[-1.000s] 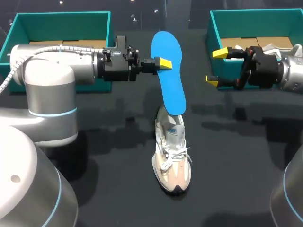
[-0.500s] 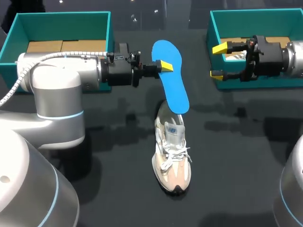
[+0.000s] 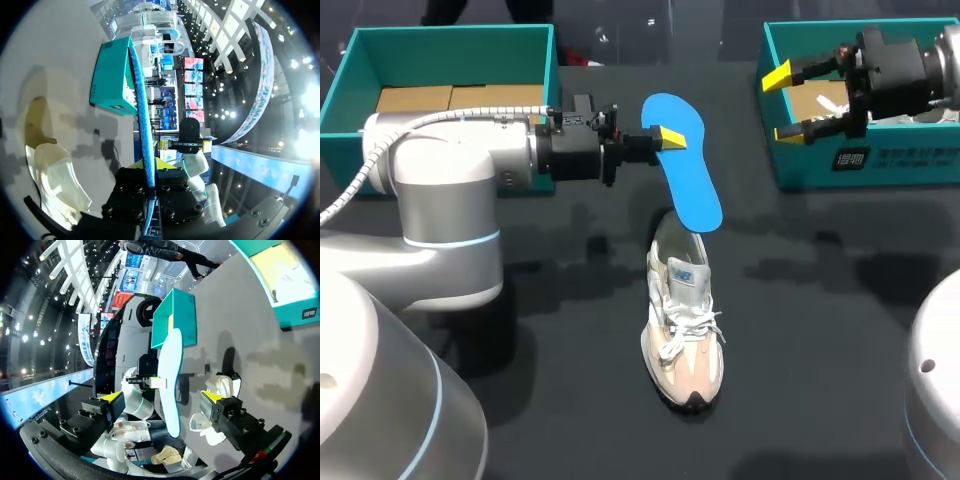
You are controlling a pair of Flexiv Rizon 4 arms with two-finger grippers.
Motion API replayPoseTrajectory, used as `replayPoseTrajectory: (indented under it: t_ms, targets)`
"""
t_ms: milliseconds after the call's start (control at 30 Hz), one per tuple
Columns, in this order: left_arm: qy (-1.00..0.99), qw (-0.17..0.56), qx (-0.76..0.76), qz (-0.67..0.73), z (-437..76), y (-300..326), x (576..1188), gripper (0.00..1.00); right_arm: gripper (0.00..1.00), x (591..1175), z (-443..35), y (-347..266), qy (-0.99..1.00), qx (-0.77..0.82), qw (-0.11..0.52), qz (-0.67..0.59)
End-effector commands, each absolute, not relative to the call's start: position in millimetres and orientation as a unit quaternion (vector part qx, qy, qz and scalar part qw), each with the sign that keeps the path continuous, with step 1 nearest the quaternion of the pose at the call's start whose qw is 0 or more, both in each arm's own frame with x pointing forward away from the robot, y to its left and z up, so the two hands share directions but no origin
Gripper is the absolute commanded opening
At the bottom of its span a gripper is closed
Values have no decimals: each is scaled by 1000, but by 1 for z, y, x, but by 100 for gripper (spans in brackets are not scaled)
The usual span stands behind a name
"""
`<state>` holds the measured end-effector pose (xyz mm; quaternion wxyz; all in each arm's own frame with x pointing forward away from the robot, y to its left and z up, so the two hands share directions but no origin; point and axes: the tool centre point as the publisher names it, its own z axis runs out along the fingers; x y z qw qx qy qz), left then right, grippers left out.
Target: Take the shoe out of the shoebox, open the shoe tongue, remove and reinsert the insole, then place the shoe into the shoebox
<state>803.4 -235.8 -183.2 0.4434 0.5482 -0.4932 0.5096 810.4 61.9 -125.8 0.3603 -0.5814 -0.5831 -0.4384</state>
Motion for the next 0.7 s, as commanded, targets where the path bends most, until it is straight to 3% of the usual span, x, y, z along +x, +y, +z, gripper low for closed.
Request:
replayPoseTrajectory:
  t_ms: [33, 267, 700]
  targets:
    - [-493, 443, 548, 510, -184, -238, 804, 0, 100, 805, -107, 66, -630, -654, 249, -338]
    - [-493, 443, 548, 510, -184, -238, 804, 0, 100, 803, -85, 83, -652, -687, 173, -269]
    - [-493, 443, 548, 510, -184, -238, 804, 0, 100, 799, -60, 115, -709, -680, 92, -163]
